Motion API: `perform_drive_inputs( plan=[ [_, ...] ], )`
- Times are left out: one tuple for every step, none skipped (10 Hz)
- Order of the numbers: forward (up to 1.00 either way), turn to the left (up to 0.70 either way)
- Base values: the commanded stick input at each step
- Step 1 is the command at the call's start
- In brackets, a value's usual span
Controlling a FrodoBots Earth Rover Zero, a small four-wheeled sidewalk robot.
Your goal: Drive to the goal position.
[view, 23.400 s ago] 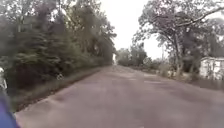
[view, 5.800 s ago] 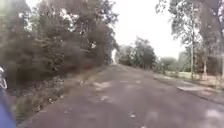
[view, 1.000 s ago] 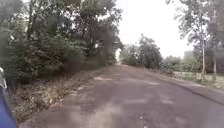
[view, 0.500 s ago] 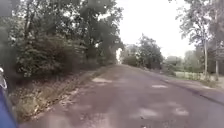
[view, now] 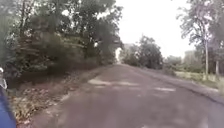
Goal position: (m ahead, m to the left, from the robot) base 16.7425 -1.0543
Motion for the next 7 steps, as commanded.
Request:
perform_drive_inputs(
  plan=[
    [0.7, -0.01],
    [0.7, -0.01],
    [0.7, -0.01],
    [0.7, -0.01],
    [0.7, -0.01],
    [0.7, -0.01],
    [0.7, -0.01]
  ],
)
